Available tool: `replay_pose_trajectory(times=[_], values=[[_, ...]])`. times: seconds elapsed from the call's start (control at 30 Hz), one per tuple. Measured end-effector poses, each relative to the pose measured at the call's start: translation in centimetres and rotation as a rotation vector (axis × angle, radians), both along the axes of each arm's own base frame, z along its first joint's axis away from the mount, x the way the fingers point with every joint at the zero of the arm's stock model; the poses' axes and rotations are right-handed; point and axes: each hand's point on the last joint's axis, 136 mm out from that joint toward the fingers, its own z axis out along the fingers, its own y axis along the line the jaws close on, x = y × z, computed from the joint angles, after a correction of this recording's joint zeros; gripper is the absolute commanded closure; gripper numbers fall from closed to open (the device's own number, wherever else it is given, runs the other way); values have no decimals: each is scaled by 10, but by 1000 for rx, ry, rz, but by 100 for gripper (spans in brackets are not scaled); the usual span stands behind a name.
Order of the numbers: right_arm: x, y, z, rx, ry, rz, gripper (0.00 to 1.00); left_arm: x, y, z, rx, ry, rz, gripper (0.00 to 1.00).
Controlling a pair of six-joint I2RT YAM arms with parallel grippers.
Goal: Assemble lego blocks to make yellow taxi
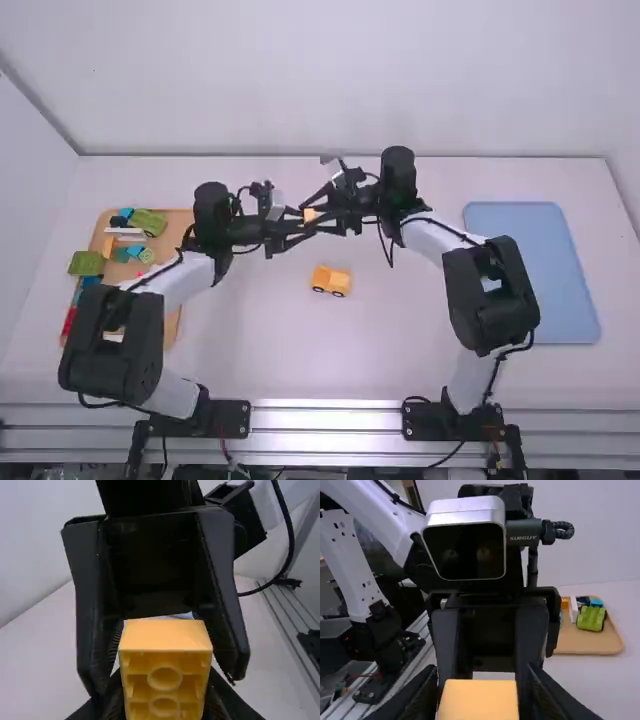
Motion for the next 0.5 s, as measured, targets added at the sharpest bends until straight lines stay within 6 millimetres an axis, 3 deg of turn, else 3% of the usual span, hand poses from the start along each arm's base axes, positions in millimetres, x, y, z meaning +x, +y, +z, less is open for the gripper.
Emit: replay_pose_trajectory(times=[0.1, 0.2, 0.3, 0.5], values=[[1, -1, 0, -1, 2, -1, 60, 1, 1, 0, 0, -2, 5, 83], [2, -3, 0, -1, 3, -5, 55, 2, 1, 2, -1, -20, 8, 80], [3, -4, 0, 0, 3, -7, 56, 3, 1, 4, -2, -29, 10, 79], [3, -4, 0, 4, -13, -11, 72, 3, 1, 3, -3, -18, 14, 77]])
